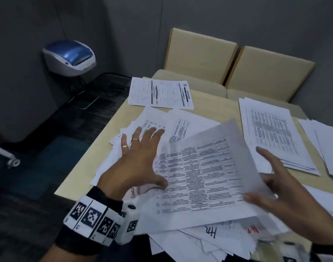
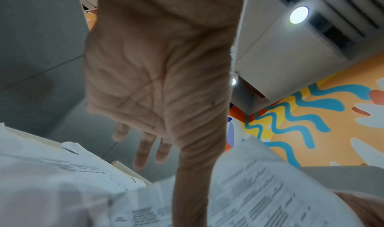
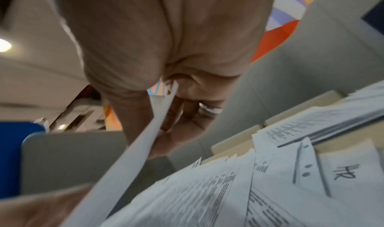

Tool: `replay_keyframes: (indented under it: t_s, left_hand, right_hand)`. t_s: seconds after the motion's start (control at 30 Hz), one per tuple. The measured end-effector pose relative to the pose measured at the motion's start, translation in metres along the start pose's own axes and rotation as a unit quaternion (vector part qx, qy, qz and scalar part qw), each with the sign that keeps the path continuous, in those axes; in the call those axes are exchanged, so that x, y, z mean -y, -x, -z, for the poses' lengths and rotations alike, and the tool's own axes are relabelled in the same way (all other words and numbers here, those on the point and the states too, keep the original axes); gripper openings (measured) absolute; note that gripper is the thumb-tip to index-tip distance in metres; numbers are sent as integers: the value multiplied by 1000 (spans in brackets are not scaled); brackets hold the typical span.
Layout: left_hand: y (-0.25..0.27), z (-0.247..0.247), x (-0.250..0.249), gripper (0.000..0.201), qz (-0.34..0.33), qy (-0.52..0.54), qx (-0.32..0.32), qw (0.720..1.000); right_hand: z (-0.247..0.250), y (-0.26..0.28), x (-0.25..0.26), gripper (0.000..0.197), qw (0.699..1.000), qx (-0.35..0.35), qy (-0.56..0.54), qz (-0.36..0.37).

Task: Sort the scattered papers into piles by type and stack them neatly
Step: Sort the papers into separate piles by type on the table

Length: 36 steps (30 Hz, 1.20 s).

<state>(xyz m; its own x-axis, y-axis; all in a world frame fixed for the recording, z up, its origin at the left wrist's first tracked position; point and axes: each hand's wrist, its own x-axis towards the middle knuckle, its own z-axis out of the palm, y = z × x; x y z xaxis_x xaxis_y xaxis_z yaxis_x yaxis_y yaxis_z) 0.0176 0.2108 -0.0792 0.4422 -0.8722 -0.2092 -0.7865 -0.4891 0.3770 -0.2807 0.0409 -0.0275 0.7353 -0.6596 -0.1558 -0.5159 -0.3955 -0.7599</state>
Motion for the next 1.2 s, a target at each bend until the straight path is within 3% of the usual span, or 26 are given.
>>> replay_keyframes:
  t_s: [0.07, 0.17, 0.23, 0.3, 0.4, 0.47, 0.57, 0.7, 0.8, 0.83, 0.87, 0.9, 0.93, 0.97, 1.0, 1.13, 1.2]
  left_hand:
    - [0, 3, -4, 113, -9, 30, -9, 999]
    - [1, 6, -13, 34, -12, 101, -7, 995]
    - [2, 6, -24, 8, -21, 202, -5, 979]
    - [4, 2, -40, 11, -37, 284, -20, 958]
    - [7, -7, -63, 22, -43, 360, -18, 932]
    - [8, -15, -70, 23, -60, 345, 17, 936]
    - [9, -19, -73, 29, -84, 297, 42, 950]
    - [9, -18, -69, 61, -1, 177, 47, 983]
    - [7, -20, -70, 67, 32, 159, 68, 984]
    - [7, -20, -72, 67, 36, 172, 66, 982]
    - [7, -21, -75, 66, 40, 186, 61, 980]
    - [7, -22, -77, 66, 45, 199, 56, 977]
    - [7, -24, -79, 68, 49, 211, 48, 975]
    - [7, -26, -80, 69, 54, 227, 39, 972]
    - [7, -28, -80, 69, 58, 250, 29, 966]
    - [2, -35, -79, 76, 90, 367, -3, 926]
    - [1, -38, -81, 80, 116, 415, -6, 903]
  right_hand:
    - [17, -2, -3, 95, 997, -45, -53, 32]
    - [36, -9, -21, 72, 971, -165, -168, 35]
    - [39, -10, -40, 72, 936, -199, -288, 17]
    - [26, -12, -61, 70, 895, -183, -407, -6]
    - [-13, -3, -64, 27, 918, -118, -376, -41]
    - [-32, 3, -71, 26, 923, -135, -356, -51]
    - [-32, 2, -85, 30, 899, -160, -392, -114]
    - [-14, 3, -109, 33, 844, -130, -489, -177]
    - [-12, 3, -107, 17, 746, -57, -641, -171]
    - [-15, 2, -109, 23, 736, -33, -657, -160]
    - [-17, 1, -113, 40, 744, -50, -646, -162]
    - [-17, 1, -113, 48, 781, -75, -599, -161]
    - [-18, -1, -118, 38, 826, -113, -531, -150]
    - [-21, 2, -118, 16, 846, -130, -497, -144]
    - [-23, 3, -118, 7, 857, -148, -476, -132]
    - [-29, 2, -120, 32, 911, -169, -340, -159]
    - [-28, 3, -123, 64, 915, -160, -331, -165]
